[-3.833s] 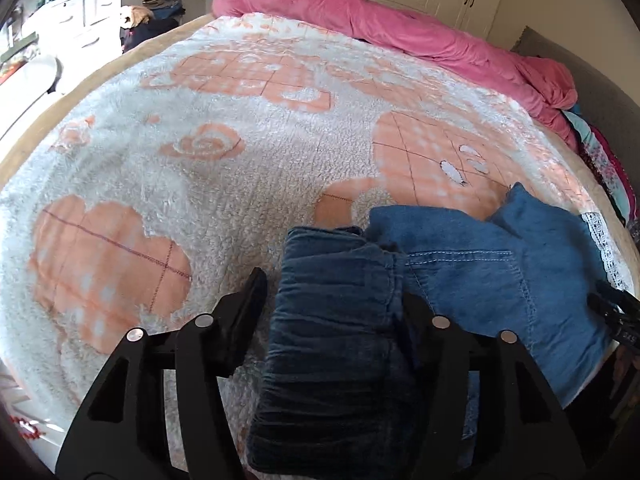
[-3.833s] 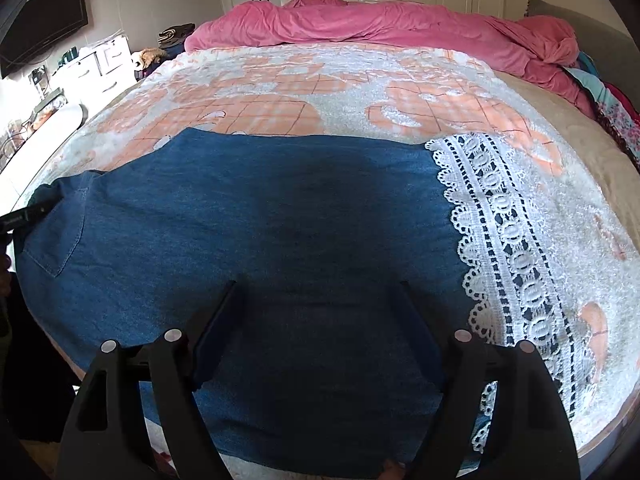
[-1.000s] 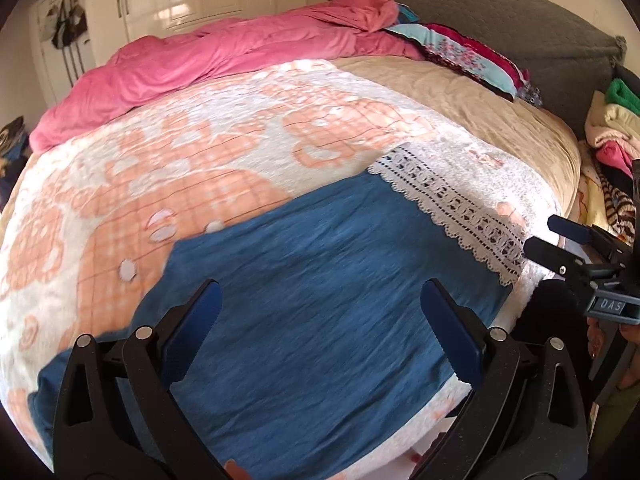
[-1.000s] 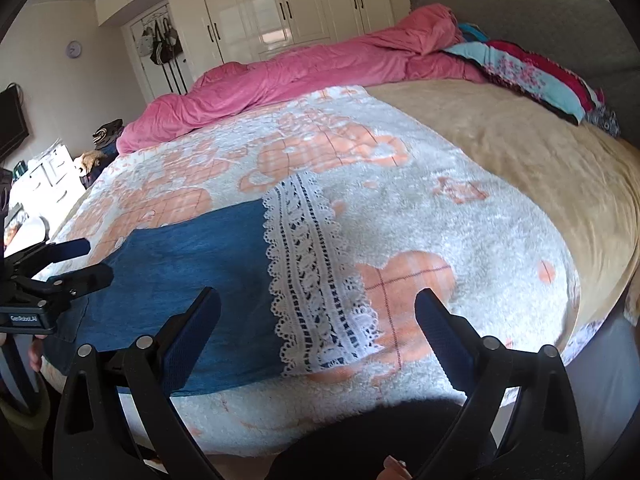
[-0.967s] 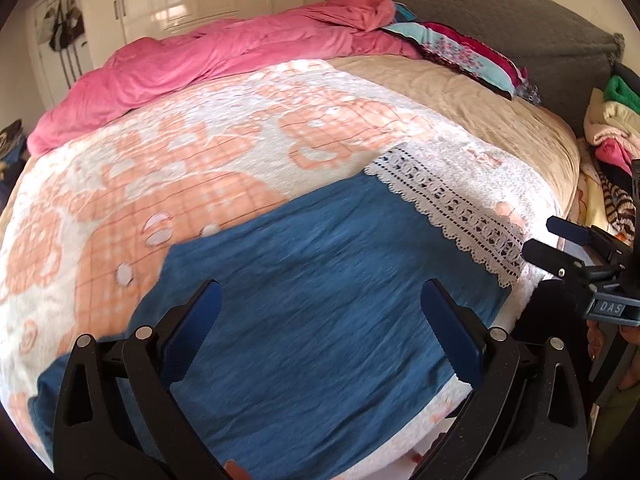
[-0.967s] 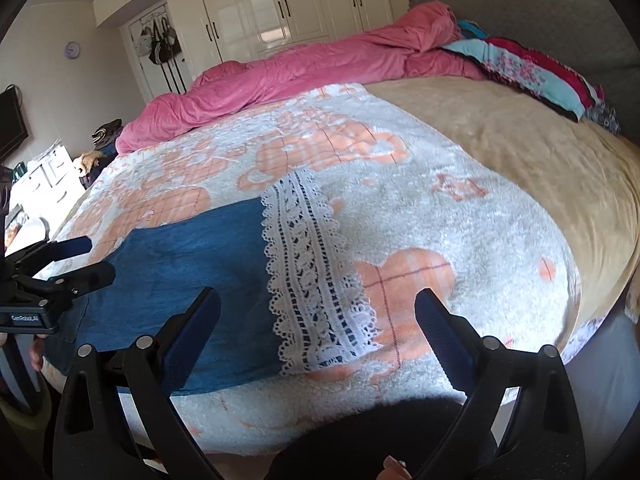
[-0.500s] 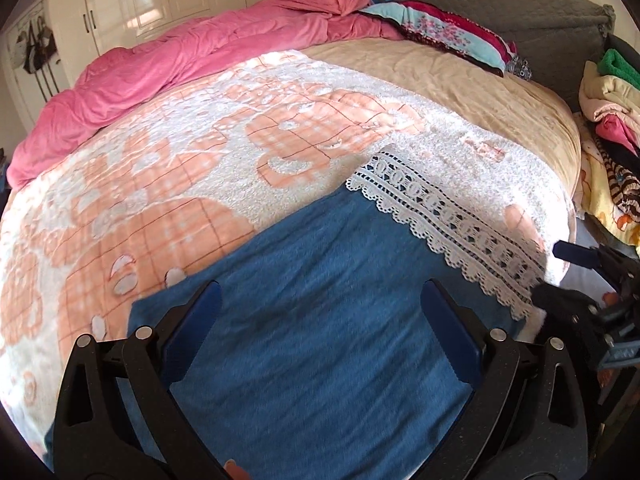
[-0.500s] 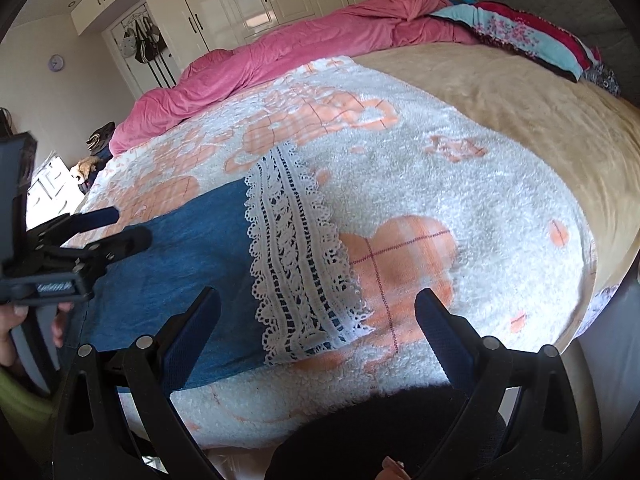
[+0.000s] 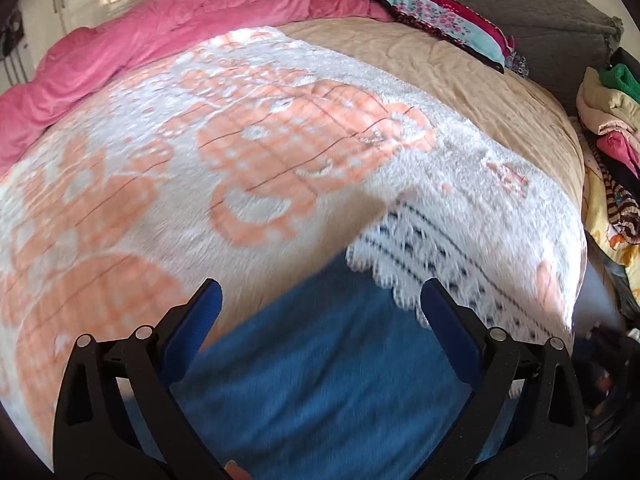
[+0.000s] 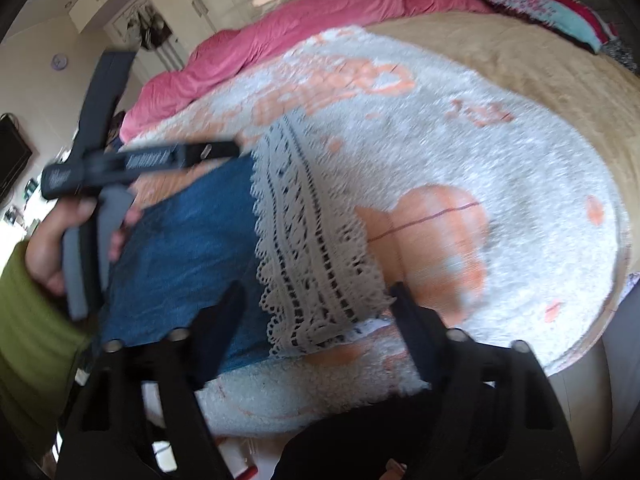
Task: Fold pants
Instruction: 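Grasp the lace waistband with the right tool while the left tool grasps the lace end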
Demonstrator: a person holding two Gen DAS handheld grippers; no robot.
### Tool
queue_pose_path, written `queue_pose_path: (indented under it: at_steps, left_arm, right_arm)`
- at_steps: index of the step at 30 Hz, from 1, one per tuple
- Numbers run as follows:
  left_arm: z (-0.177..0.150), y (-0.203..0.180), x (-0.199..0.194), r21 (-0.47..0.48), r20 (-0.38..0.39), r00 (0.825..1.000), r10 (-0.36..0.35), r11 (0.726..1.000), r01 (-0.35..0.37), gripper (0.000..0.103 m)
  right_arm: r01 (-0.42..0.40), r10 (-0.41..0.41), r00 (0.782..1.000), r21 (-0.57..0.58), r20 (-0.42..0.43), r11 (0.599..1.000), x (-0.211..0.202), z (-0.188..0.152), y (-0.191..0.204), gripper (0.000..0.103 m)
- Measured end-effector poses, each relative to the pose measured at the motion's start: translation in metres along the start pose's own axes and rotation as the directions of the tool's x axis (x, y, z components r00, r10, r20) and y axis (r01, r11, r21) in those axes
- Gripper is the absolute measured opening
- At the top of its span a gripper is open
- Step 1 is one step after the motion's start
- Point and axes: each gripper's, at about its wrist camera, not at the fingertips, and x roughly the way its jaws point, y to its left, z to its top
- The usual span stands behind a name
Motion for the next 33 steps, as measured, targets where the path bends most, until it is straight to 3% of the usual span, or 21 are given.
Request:
queue_pose_path:
  at_steps: [2,5,7,12,14,16,18,20,24,28,33]
  left_arm:
    - [0.008,0.003,0.015,0.0,-0.03,0.998,-0.052,0.999,0.052,0.088]
    - [0.013,0.006,0.032,-0.019,-0.068,0.988,-0.136,0.991,0.135,0.065]
    - [0.012,0.008,0.04,-0.039,-0.088,0.976,-0.2,0.979,0.198,0.056]
    - [0.012,0.008,0.047,-0.021,-0.084,0.96,-0.267,0.964,0.266,0.057]
    - [0.009,0.004,0.05,0.009,-0.078,0.956,-0.283,0.959,0.284,0.066]
    - [0.008,0.0,0.051,0.034,-0.082,0.959,-0.271,0.961,0.275,0.067]
    - [0.009,-0.002,0.051,0.028,-0.087,0.957,-0.277,0.96,0.28,0.058]
    - [0.009,-0.006,0.049,0.027,-0.091,0.95,-0.298,0.953,0.302,0.034]
    - [0.005,-0.011,0.039,0.048,-0.07,0.963,-0.261,0.963,0.265,0.017]
    - [0.002,-0.002,0.029,0.005,-0.02,0.958,-0.285,0.959,0.285,0.012]
    - [-0.005,0.017,-0.006,-0.049,0.078,0.924,-0.375,0.924,0.379,0.01]
  right_arm:
    - [-0.02,0.02,1.0,0.012,0.0,1.0,0.001,0.001,-0.002,0.058]
    - [-0.062,0.063,0.998,0.044,-0.005,0.997,0.001,0.001,-0.008,0.055]
    - [-0.076,0.077,0.997,0.057,-0.003,0.995,0.001,0.002,-0.011,0.053]
    - [-0.072,0.073,0.997,0.052,-0.01,0.996,0.005,0.007,-0.007,0.053]
    - [-0.07,0.071,0.997,0.044,-0.014,0.997,0.008,0.009,-0.005,0.052]
    - [-0.085,0.086,0.996,0.034,-0.022,0.996,0.012,0.012,-0.002,0.052]
    - [-0.105,0.106,0.994,0.04,-0.02,0.994,0.011,0.012,-0.003,0.044]
    - [-0.148,0.15,0.989,0.045,-0.022,0.988,0.011,0.011,-0.004,0.026]
    - [-0.174,0.174,0.984,0.018,-0.03,0.985,0.013,0.013,0.001,0.025]
    - [-0.2,0.2,0.98,0.003,-0.003,0.98,0.009,0.014,0.005,0.024]
    - [-0.219,0.233,0.966,-0.121,0.111,0.968,-0.017,0.01,0.035,0.024]
